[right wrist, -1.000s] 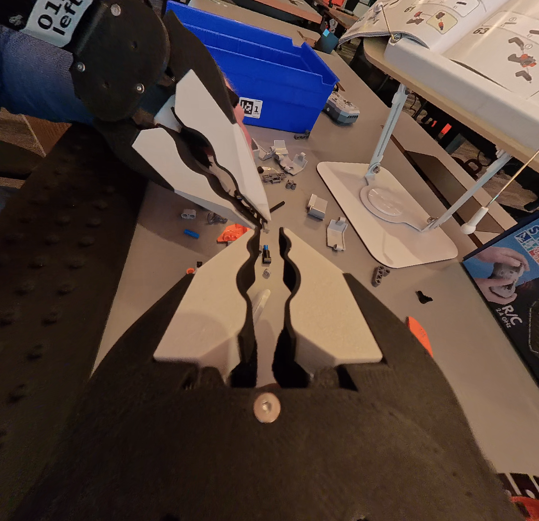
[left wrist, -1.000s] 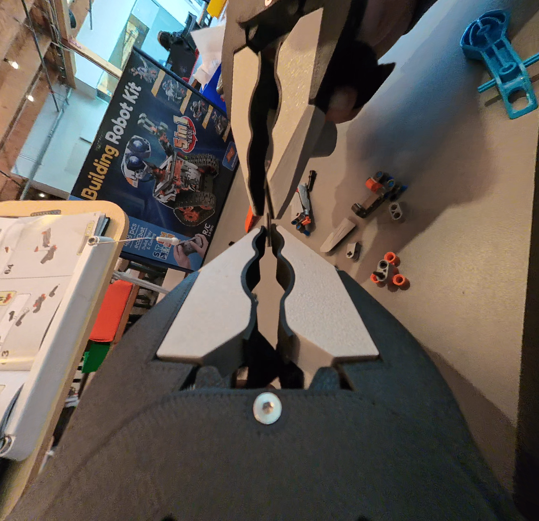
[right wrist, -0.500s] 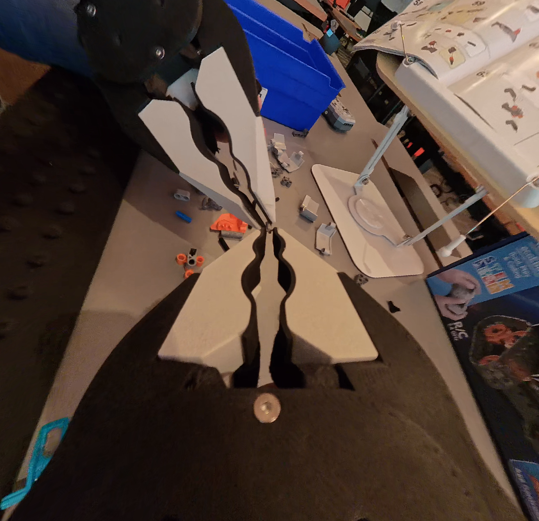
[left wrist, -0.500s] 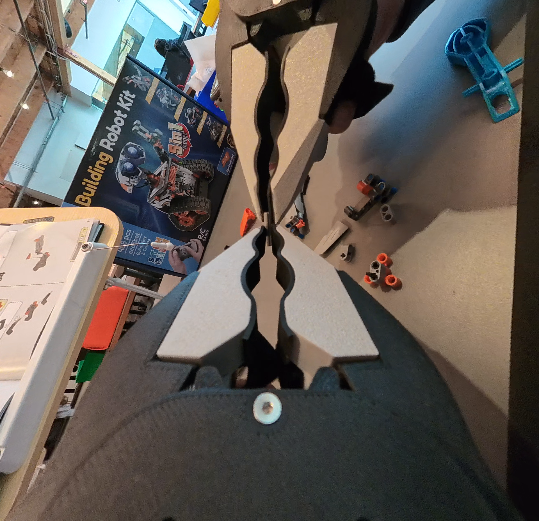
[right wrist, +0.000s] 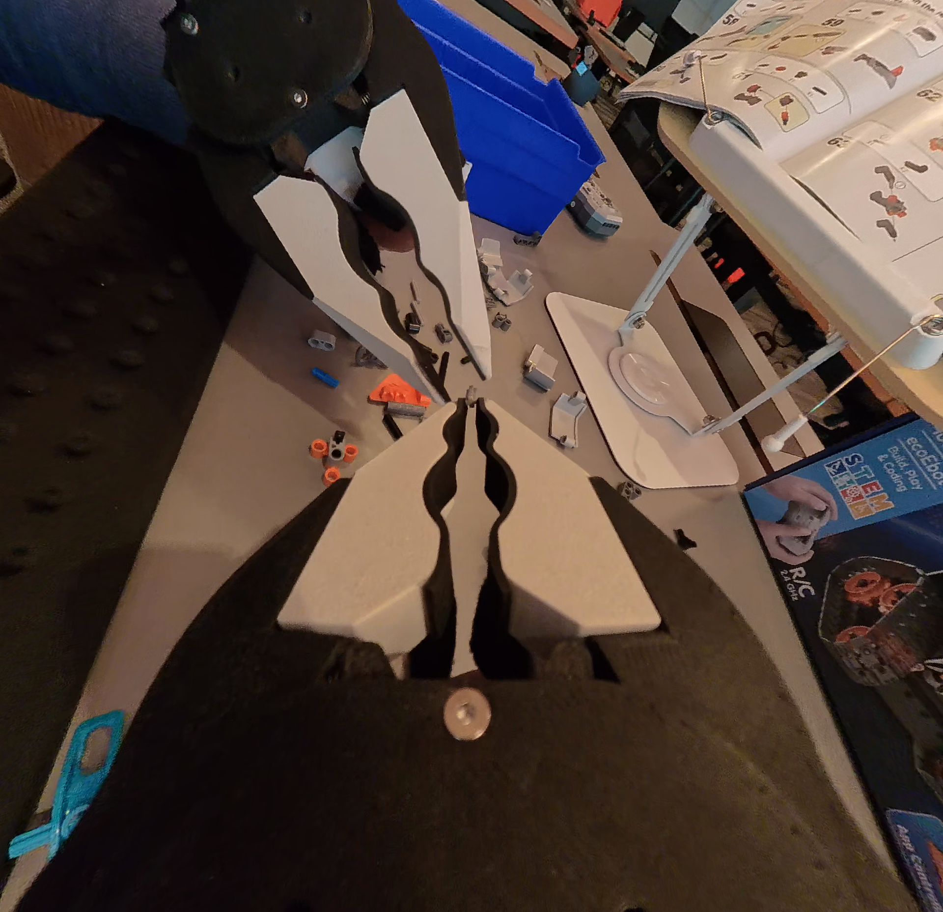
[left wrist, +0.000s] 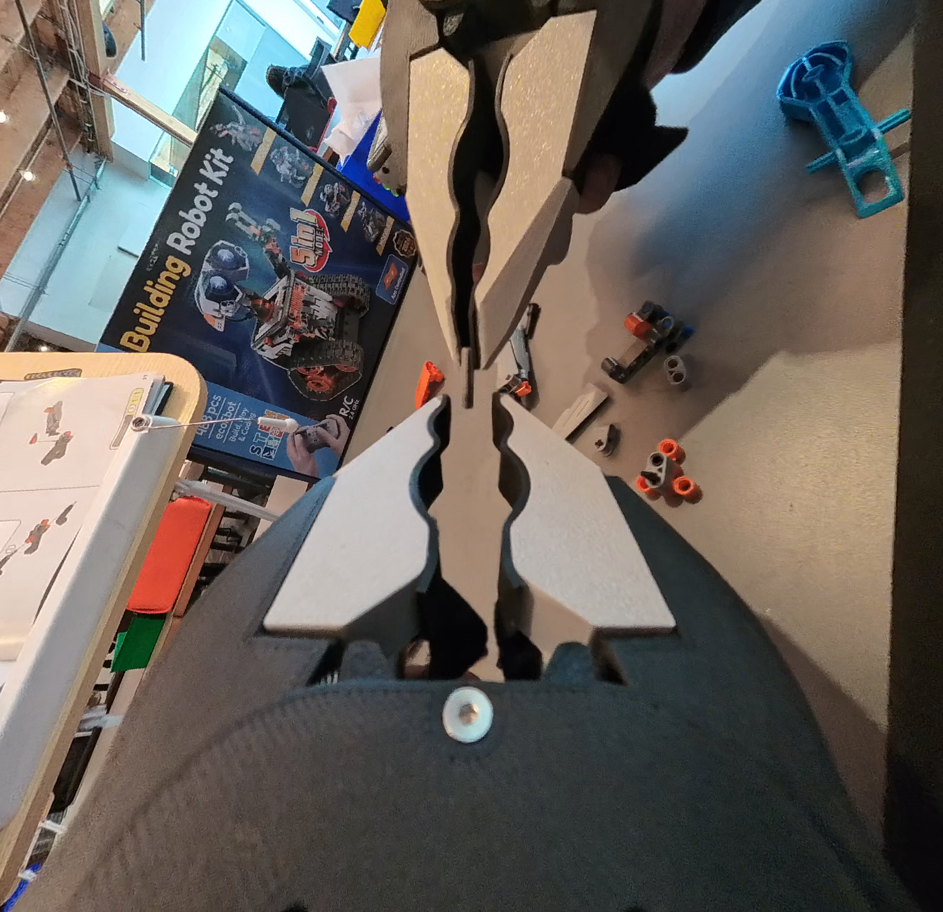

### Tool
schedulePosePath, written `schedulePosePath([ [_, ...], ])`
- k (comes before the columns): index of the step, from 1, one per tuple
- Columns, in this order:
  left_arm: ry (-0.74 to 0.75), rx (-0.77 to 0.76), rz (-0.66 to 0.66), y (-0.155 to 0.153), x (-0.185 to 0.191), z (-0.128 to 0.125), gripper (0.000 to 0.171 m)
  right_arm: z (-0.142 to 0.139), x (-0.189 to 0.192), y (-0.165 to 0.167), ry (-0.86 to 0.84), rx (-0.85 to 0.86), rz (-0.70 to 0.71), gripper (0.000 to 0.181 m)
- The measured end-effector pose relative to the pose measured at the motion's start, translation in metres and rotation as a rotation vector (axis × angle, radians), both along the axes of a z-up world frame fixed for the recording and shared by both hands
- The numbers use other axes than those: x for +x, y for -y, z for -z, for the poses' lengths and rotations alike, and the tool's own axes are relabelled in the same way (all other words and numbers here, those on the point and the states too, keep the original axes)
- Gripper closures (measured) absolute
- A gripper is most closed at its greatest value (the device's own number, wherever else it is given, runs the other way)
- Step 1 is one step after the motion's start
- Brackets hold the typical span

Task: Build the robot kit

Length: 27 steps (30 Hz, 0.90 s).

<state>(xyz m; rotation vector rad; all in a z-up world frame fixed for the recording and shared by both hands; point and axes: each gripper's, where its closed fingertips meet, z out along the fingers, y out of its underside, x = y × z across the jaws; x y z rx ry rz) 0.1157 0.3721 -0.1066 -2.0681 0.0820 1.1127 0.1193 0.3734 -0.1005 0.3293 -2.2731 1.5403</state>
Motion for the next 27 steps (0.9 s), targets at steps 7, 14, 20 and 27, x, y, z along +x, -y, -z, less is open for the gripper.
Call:
schedulePosePath([
  [7,-0.002,-0.013,0.003,0.0,-0.001,0.002,0.169,-0.001,0.003,0.0,0.024,-0.008,-0.021,0.18],
  [14,-0.004,-0.029,0.005,-0.001,0.0,0.004,0.169,0.0,0.003,-0.001,-0.003,0.002,-0.015,0.178],
  [20,-0.01,-0.047,0.003,-0.001,0.002,0.005,0.169,0.004,0.004,0.001,-0.044,0.027,-0.008,0.168],
  [27,-0.012,-0.075,0.005,-0.003,0.002,0.01,0.169,0.009,0.006,0.002,-0.055,0.053,-0.012,0.179],
])
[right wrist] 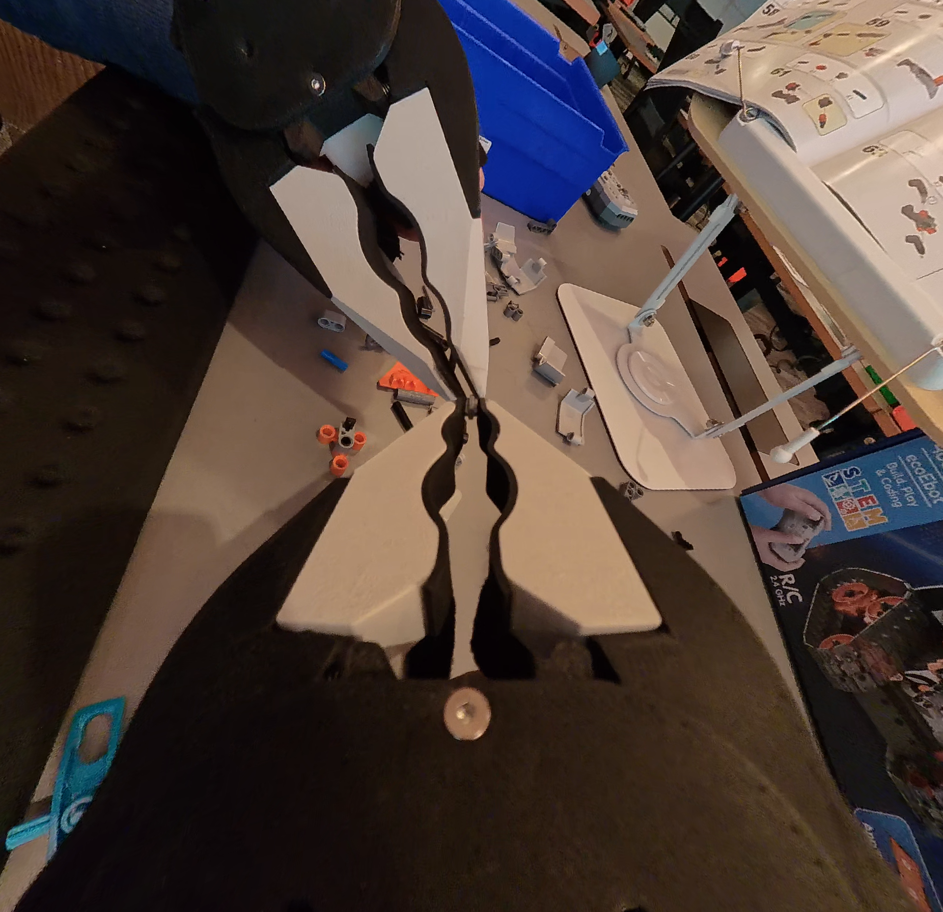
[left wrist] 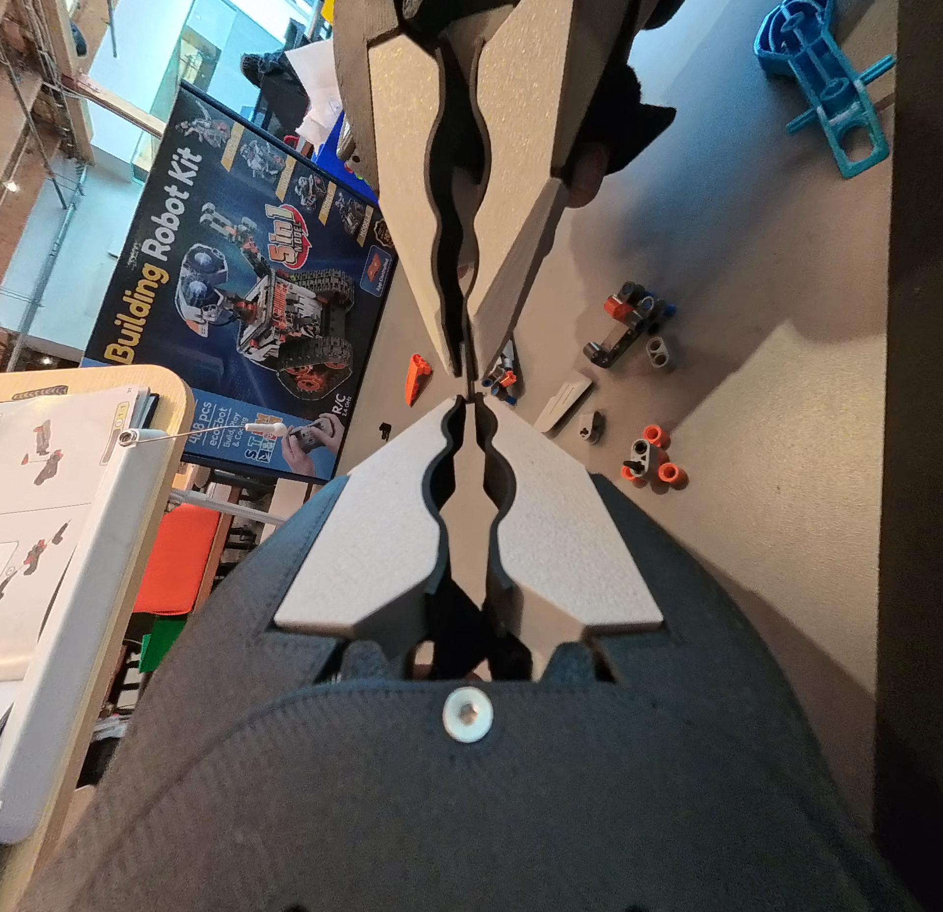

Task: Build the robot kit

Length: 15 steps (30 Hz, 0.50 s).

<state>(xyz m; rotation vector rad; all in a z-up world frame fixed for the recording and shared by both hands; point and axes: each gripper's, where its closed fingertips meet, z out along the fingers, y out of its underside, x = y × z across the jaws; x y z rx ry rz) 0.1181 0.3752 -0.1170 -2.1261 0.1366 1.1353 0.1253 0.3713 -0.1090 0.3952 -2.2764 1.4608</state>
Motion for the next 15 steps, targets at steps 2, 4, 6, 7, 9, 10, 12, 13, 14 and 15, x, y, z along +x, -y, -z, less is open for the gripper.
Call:
schedulePosePath([
  [2,0.003,0.003,0.002,0.0,0.0,0.0,0.17,0.001,0.001,0.0,0.004,0.002,-0.005,0.179],
  [4,0.006,0.006,0.004,0.0,0.001,0.0,0.169,0.0,0.001,0.0,0.019,-0.003,-0.007,0.179],
  [6,0.026,0.009,-0.006,0.004,0.0,-0.002,0.164,-0.001,0.001,0.0,0.025,-0.011,-0.008,0.179],
  [7,0.024,0.011,-0.02,0.01,-0.002,-0.005,0.162,-0.001,0.0,0.0,0.026,-0.011,-0.007,0.179],
  [9,0.061,-0.002,-0.07,0.029,-0.006,-0.009,0.16,-0.002,-0.001,-0.001,0.028,-0.013,-0.002,0.179],
  [10,0.11,0.002,-0.104,0.04,-0.007,-0.009,0.158,-0.002,-0.001,-0.001,0.029,-0.013,-0.003,0.179],
  [12,0.188,0.009,-0.153,0.061,-0.005,-0.007,0.157,-0.001,-0.001,-0.001,0.028,-0.01,-0.003,0.179],
  [13,0.243,0.005,-0.17,0.071,0.0,-0.003,0.157,-0.001,-0.001,-0.001,0.027,-0.007,-0.004,0.179],
  [14,0.294,0.002,-0.192,0.081,0.004,0.001,0.156,0.0,-0.001,-0.001,0.028,-0.004,-0.005,0.179],
  [15,0.332,-0.004,-0.214,0.09,0.009,0.006,0.157,0.001,0.0,-0.001,0.029,-0.001,-0.007,0.179],
])
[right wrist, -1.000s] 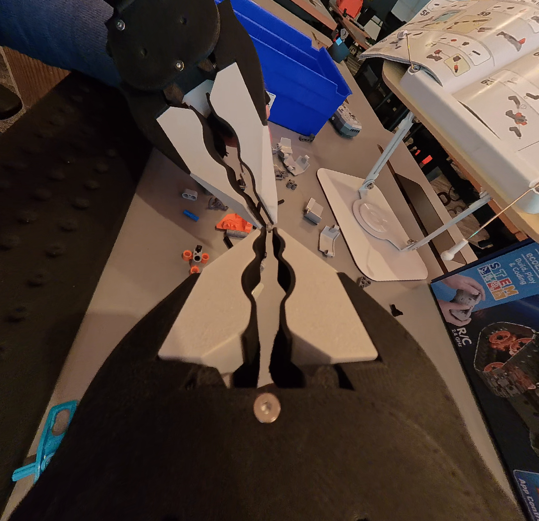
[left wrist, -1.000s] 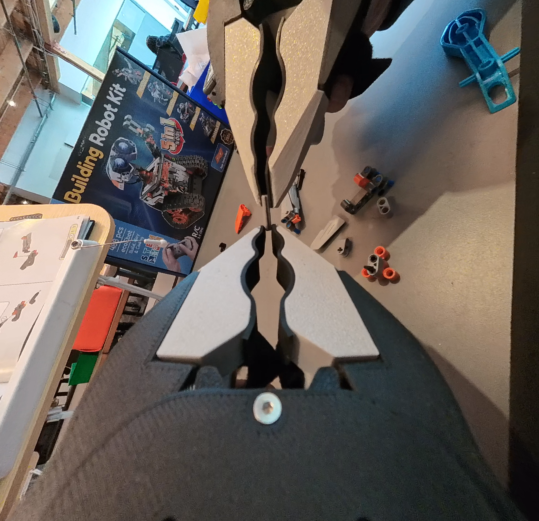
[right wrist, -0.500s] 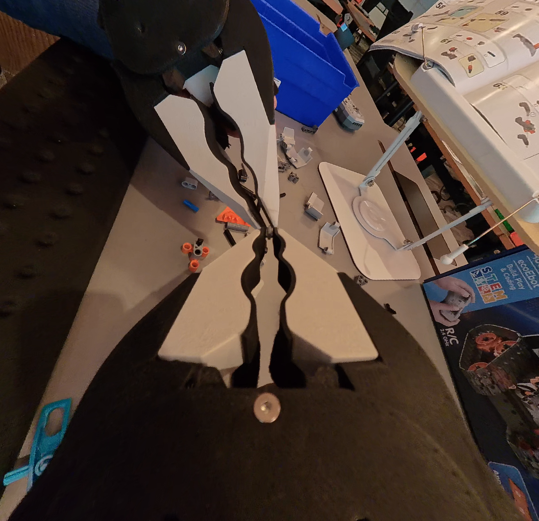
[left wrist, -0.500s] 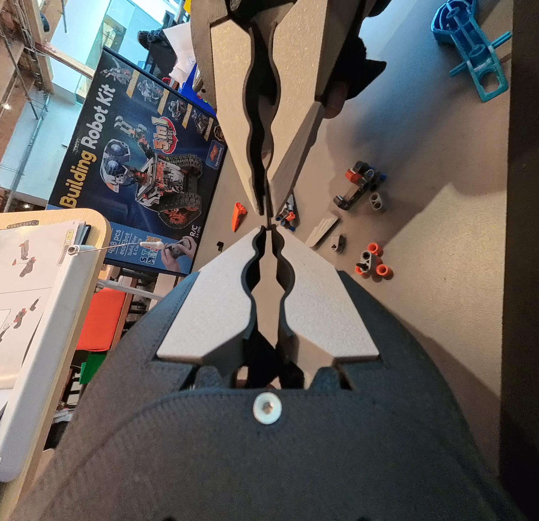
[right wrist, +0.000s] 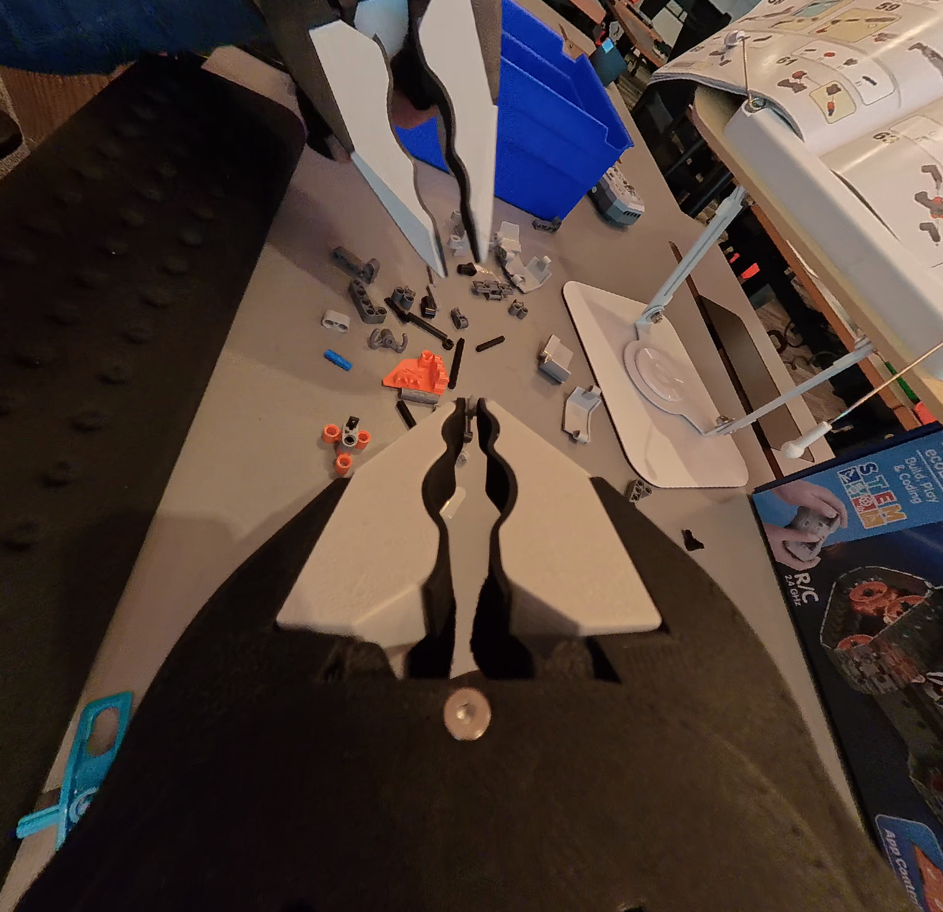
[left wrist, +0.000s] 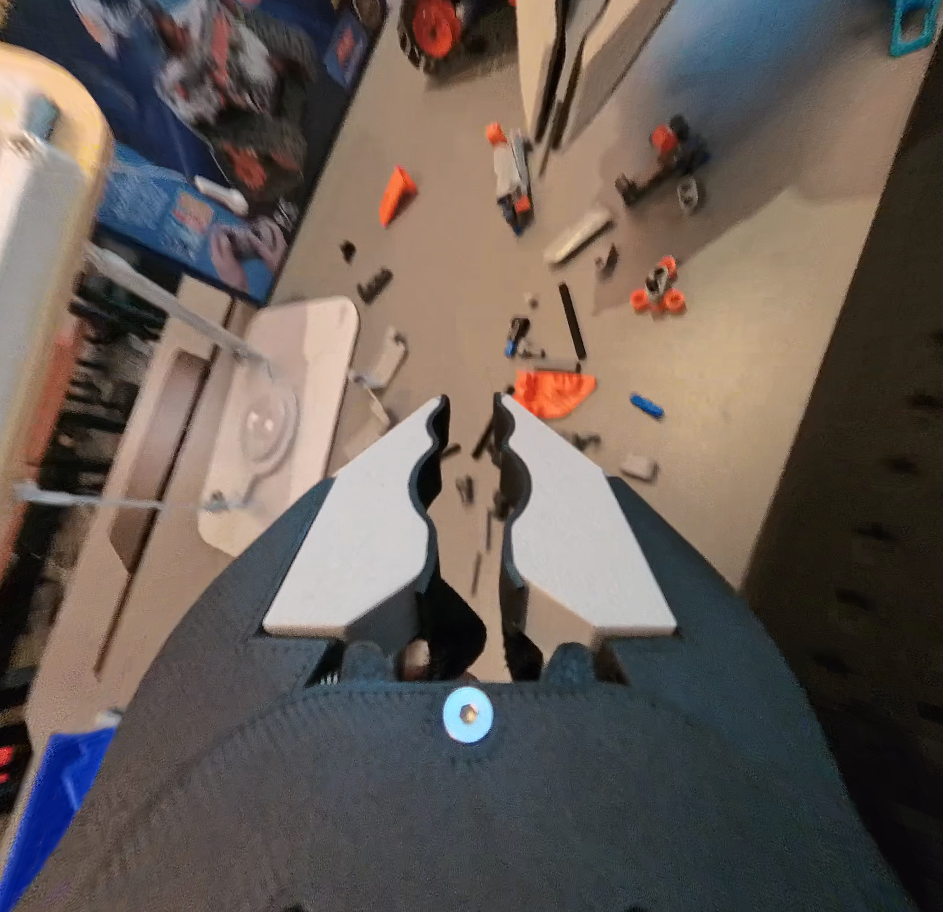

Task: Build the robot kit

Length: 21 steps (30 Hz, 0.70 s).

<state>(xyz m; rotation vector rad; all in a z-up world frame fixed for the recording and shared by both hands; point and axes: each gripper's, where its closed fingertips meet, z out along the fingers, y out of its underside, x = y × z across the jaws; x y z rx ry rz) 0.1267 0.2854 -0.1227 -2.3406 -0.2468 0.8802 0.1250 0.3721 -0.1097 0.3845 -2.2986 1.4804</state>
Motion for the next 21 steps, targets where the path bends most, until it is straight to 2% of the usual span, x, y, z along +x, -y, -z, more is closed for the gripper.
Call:
schedulePosePath([
  [4,0.198,-0.045,-0.014,0.02,0.027,0.027,0.156,0.003,0.001,0.0,0.007,0.009,-0.008,0.179],
  [11,0.336,-0.143,-0.011,0.023,0.039,0.063,0.157,0.004,0.002,0.0,0.006,0.018,-0.011,0.18],
  [17,0.31,-0.107,-0.094,0.039,0.037,0.051,0.15,0.005,0.001,-0.002,0.009,0.02,-0.009,0.179],
  [21,0.363,-0.12,-0.169,0.055,0.045,0.059,0.14,0.007,0.002,-0.002,0.013,0.025,-0.013,0.18],
])
